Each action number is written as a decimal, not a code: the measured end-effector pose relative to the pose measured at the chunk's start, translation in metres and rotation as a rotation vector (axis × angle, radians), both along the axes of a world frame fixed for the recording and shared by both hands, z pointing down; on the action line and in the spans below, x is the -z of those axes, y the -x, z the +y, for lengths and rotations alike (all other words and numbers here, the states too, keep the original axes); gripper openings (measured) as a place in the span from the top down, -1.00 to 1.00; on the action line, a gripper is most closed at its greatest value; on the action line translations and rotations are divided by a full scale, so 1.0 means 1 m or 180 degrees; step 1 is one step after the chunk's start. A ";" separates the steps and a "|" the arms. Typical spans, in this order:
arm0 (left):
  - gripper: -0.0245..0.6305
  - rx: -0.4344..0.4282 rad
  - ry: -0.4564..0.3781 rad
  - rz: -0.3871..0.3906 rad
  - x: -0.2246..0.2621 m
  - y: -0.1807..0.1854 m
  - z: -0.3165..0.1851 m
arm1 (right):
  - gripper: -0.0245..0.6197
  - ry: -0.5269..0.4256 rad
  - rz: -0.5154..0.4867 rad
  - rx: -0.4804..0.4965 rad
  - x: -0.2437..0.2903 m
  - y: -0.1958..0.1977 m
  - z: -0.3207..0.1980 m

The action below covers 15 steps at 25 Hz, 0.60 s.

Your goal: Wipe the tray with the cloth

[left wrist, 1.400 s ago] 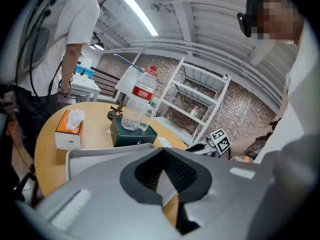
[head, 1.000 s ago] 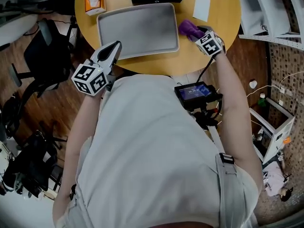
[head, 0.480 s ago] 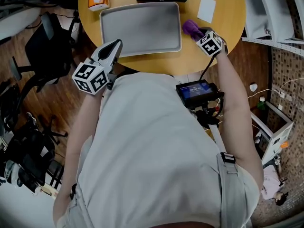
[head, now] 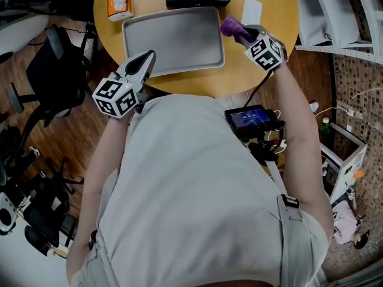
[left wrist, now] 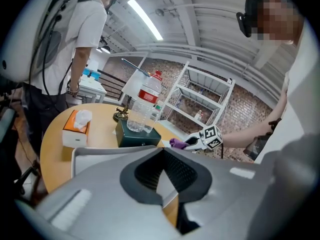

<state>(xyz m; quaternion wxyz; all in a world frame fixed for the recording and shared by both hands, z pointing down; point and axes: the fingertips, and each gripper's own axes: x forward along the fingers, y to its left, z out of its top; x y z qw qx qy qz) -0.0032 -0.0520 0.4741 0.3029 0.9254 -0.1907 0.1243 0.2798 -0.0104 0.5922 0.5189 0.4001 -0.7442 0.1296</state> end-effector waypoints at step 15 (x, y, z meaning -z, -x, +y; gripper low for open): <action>0.93 0.0359 -0.0117 -0.0153 0.018 0.046 0.014 | 0.68 0.0145 0.0557 0.0847 -0.021 0.049 -0.069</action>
